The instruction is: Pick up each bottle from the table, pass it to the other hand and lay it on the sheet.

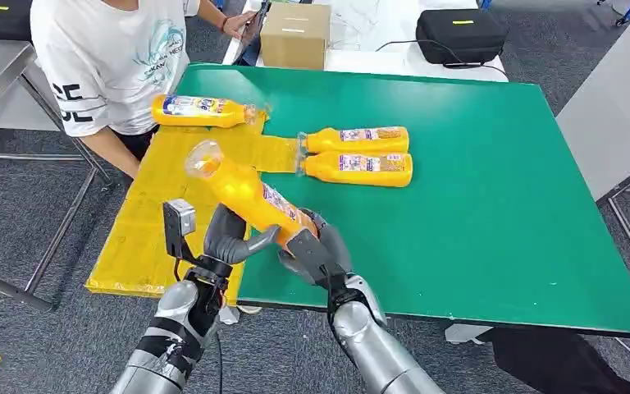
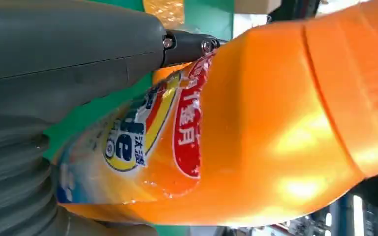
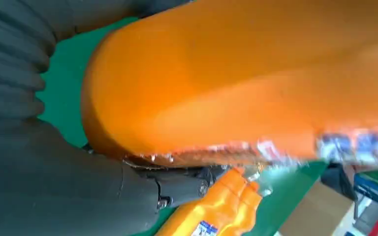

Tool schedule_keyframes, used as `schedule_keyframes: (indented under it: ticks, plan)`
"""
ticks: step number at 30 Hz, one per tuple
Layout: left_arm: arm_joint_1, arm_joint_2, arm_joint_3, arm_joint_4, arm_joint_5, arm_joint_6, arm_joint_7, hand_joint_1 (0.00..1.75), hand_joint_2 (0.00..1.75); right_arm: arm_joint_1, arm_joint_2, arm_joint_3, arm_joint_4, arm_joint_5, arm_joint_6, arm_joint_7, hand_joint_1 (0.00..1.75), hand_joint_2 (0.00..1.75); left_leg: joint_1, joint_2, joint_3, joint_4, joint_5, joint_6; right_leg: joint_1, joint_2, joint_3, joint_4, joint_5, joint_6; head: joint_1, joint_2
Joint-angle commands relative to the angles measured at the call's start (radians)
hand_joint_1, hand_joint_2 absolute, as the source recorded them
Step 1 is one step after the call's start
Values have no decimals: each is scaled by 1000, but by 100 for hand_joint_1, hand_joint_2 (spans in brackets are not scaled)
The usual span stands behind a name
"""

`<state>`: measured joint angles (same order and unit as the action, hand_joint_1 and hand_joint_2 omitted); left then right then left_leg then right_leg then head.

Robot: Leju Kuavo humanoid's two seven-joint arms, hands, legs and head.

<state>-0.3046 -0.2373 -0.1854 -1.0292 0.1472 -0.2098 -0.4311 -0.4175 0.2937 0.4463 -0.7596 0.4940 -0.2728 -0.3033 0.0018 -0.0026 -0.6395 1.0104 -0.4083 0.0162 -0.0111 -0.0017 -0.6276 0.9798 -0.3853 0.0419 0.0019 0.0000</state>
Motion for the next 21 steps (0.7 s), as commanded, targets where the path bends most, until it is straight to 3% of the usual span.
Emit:
schedule_keyframes:
  ticks: [1, 11, 12, 13, 14, 21]
  plan:
    - [2, 13, -75, -61, 39, -14, 13, 0, 175, -64, 24, 90, 162, 11, 23, 5, 175, 175, 1, 1, 8, 0, -4, -1, 1, 1, 8, 0, -4, -2, 0, 0]
    - [5, 27, -89, -74, 41, 9, 18, 0, 175, -78, 27, 131, 206, 35, 26, 31, 175, 175, 0, 1, 6, -1, -2, -1, 0, 1, 5, 0, -2, -1, 0, 0]
    - [0, 28, -81, -63, 40, 17, 17, 175, 175, -83, 25, 134, 211, 37, 26, 41, 138, 175, 1, 1, 4, -1, -2, -1, 1, 0, 4, -1, -1, -1, 0, 0]
    - [0, 29, -79, -62, 40, 18, 17, 175, 175, -82, 24, 131, 209, 37, 17, 42, 16, 175, 1, 0, 7, 0, -3, -1, 1, 0, 7, 0, -3, -2, 0, 0]
    - [2, 28, -70, -59, 41, 24, 16, 175, 175, -80, 23, 124, 203, 29, 16, 40, 0, 175, 1, 0, 6, -1, -2, -1, 1, 0, 6, 0, -3, -2, 0, 0]
    - [5, 29, -59, -56, 42, 32, 14, 175, 175, -76, 21, 107, 188, 11, 11, 38, 0, 175, 0, 0, 5, -1, -2, -1, 0, 0, 4, 0, -2, -1, 0, 0]
